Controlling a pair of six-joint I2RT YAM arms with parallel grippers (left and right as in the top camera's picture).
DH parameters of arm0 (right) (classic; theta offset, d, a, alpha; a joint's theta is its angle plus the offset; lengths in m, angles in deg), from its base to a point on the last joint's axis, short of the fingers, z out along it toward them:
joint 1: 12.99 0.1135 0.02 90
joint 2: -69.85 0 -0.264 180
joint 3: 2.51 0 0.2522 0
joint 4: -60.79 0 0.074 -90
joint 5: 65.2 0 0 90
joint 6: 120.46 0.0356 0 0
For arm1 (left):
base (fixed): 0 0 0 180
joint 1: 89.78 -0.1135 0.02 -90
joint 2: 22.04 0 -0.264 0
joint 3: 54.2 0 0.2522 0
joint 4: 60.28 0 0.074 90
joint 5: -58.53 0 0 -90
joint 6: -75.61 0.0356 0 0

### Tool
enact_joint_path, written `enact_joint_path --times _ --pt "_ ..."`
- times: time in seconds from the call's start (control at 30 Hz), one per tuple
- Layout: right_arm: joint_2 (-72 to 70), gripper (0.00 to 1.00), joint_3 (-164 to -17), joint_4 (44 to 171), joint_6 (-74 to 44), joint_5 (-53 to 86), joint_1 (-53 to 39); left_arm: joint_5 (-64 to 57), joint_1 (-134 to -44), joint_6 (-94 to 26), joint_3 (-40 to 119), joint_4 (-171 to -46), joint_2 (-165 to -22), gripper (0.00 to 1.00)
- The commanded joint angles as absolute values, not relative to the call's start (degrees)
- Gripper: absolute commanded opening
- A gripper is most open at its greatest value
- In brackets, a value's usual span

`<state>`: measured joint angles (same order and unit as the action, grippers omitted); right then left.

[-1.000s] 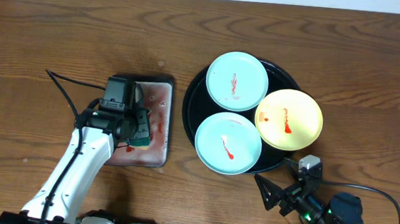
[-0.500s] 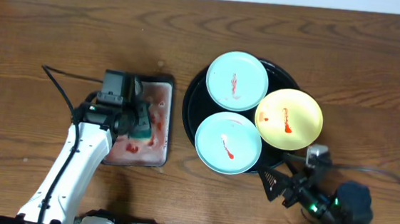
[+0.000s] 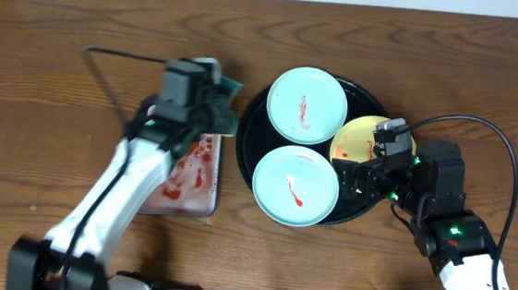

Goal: Clean dirty plates on tray and stack at the side

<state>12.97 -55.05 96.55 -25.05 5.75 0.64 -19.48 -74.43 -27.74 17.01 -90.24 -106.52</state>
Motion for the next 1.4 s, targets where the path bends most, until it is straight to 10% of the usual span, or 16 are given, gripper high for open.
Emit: enact_joint_path --times 0.0,0.07,0.5,0.83,1.37 --pt "13.0 0.75 -56.4 98.5 -23.4 14.3 0.1 -17.1 -69.1 -26.0 27.0 -89.5 -115.1 0.07" --pt "12.9 0.6 -56.4 100.2 -22.1 19.5 0.1 -17.1 -67.2 -25.7 30.8 -89.5 -118.7 0.07" --pt "4.5 0.48 -56.4 92.9 -19.8 20.0 -5.1 -15.4 -60.1 -29.0 43.7 -83.1 -139.2 0.07" --pt "-14.1 0.54 -58.4 68.9 -17.0 12.9 -5.1 -15.9 -60.2 -34.9 43.7 -79.2 -143.5 0.07" --pt "-45.5 0.49 -89.2 80.6 -17.9 6.4 -5.0 -18.7 -60.2 -42.8 43.7 -79.3 -143.6 0.07"
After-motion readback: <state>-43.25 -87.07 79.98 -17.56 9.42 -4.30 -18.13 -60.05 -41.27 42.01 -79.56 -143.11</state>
